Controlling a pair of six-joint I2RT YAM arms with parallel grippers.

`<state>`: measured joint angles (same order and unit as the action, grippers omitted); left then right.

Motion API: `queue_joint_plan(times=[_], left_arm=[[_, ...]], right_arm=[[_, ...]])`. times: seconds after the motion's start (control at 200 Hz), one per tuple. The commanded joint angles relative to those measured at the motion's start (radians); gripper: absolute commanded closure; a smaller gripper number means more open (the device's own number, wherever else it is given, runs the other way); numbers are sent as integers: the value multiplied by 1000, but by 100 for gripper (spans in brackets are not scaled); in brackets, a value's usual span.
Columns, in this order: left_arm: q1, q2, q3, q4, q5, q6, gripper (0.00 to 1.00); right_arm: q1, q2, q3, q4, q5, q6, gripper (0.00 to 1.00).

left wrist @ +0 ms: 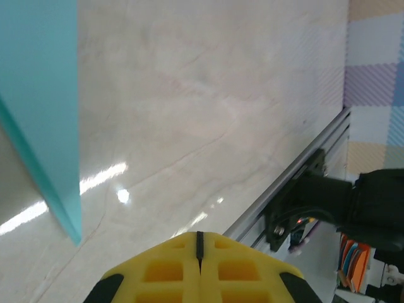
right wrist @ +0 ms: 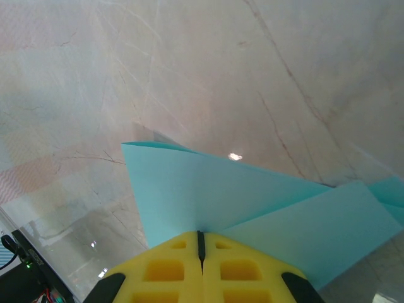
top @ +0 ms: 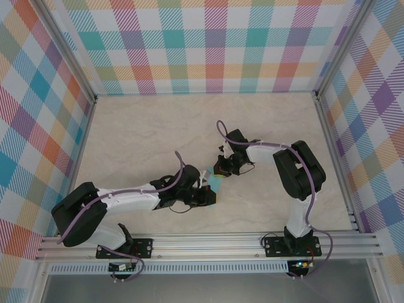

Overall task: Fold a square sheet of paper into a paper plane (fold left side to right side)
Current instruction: Fold the wing for the fifth time at the center of the table.

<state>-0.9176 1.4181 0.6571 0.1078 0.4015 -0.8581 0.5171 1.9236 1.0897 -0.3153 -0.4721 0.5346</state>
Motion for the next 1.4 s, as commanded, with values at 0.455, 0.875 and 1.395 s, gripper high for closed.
queue_joint_plan(times=[0.455,0.875,1.395], left_arm=[[71,288,114,66,110,90,96],[33,335,51,19,61,91,98],[-53,232,-93,57,5,3,98]], right_arm=[[-18,40,-4,-79,111,-31,95],[-19,35,-2,-84,118,-35,95],[-19,23,-6,-40,76,-29,94]])
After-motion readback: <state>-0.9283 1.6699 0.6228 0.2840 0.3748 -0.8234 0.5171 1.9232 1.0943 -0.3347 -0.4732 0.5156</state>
